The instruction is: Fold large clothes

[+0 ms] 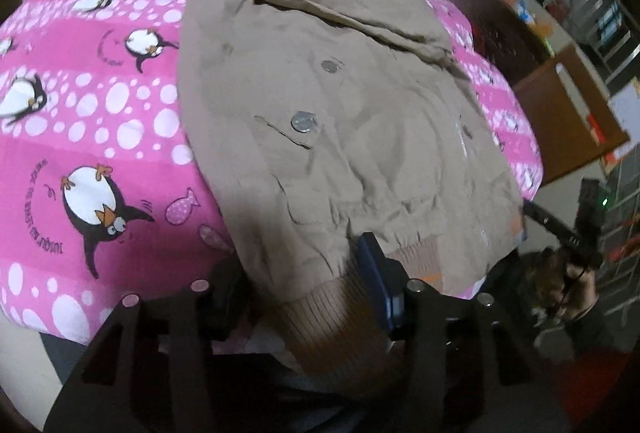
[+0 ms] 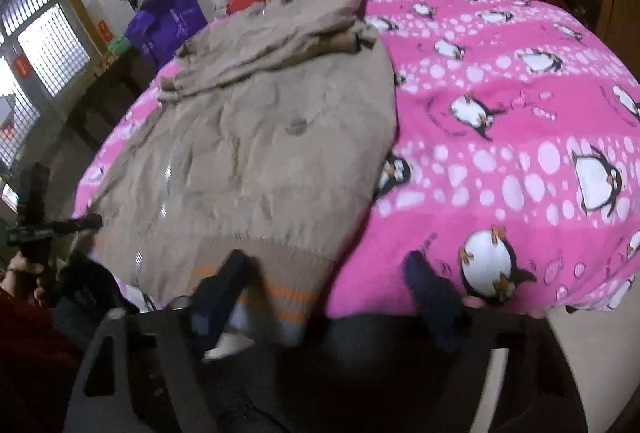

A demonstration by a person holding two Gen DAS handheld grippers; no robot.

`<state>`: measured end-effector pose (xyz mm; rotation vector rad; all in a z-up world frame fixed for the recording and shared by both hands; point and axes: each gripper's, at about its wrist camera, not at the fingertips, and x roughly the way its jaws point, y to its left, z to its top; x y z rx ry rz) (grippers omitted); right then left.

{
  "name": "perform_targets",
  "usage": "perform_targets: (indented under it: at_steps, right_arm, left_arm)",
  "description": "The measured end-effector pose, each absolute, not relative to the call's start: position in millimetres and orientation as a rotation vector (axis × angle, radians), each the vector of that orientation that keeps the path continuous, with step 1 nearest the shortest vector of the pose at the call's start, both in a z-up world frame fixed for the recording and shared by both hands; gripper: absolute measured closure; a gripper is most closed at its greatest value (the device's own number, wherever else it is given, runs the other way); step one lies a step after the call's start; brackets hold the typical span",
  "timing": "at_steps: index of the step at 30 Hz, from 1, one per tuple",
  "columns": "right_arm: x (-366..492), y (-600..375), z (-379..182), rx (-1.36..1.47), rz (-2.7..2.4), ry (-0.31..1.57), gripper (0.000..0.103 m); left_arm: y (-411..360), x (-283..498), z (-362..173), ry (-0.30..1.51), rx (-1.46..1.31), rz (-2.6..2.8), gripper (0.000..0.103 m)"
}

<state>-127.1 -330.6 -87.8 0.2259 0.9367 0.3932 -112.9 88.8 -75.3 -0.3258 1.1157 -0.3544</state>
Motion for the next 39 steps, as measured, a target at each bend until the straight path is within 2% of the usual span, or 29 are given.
perform_targets:
  at_steps: [3, 5, 9, 11, 12, 16, 19, 21, 22, 23, 24, 26, 39]
  right_arm:
    - [-116.0, -324.5, -94.1, 0.237, 0.438, 0.951, 0.031]
    - [-107.6, -322.8, -106.4, 0.301, 0.504, 1.009, 0.045]
    - [-107.7, -321.2, -111.5, 0.345, 0.570, 0.994, 0.051]
    - [-108.8, -334.0, -111.2, 0.410, 0.559, 0.951, 0.072]
    - [-108.0, -339.9, -115.2, 0.441, 0.533, 0.960, 0.075]
    - [-113.1, -331.1, -111.0, 0.379, 0.560, 0.942, 0.077]
    - [-108.1, -327.7, -111.8, 0.348, 0.561, 0.955, 0.072]
    - [-105.9, -324.9, -108.8, 0.327, 0.564, 0.955, 0.072]
    - [-108.1, -323.0, -102.6, 0.297, 0.574, 0.933, 0.075]
    - [-108.6, -320.6, -98.4, 0.278, 0.585, 0.920, 0.081]
    - [-110.1, -320.6, -90.8, 0.260, 0.583, 0.897, 0.088]
    - [-116.8, -327.4, -76.9, 0.287, 0.628, 0.842, 0.091]
    - [-166.7, -335.5, 64.7, 0.323, 0.816, 0.506, 0.092]
  left_arm:
    - [88.1, -112.0, -77.8, 1.120, -0.328, -0.357, 0.049]
    - [82.9, -111.8, -76.7, 1.118, -0.311, -0.368, 0.042]
    - [81.3, -115.2, -73.6, 1.101, -0.286, -0.375, 0.042]
    - [89.3, -115.0, -73.0, 1.089, -0.314, -0.358, 0.065]
    - [92.0, -113.9, -74.0, 1.091, -0.318, -0.346, 0.069]
    - [95.3, -110.2, -75.7, 1.089, -0.336, -0.342, 0.071]
    - [92.2, -105.9, -77.1, 1.085, -0.327, -0.356, 0.063]
    - [93.9, -102.1, -76.0, 1.079, -0.346, -0.352, 0.064]
    - [95.5, -101.3, -73.0, 1.069, -0.359, -0.353, 0.071]
    - [97.6, -102.1, -67.7, 1.045, -0.371, -0.358, 0.098]
    - [99.3, -103.5, -60.6, 1.023, -0.367, -0.357, 0.100]
    - [104.5, -108.1, -45.4, 0.970, -0.381, -0.377, 0.100]
    - [162.6, -166.4, 72.2, 0.606, -0.519, -0.477, 0.100]
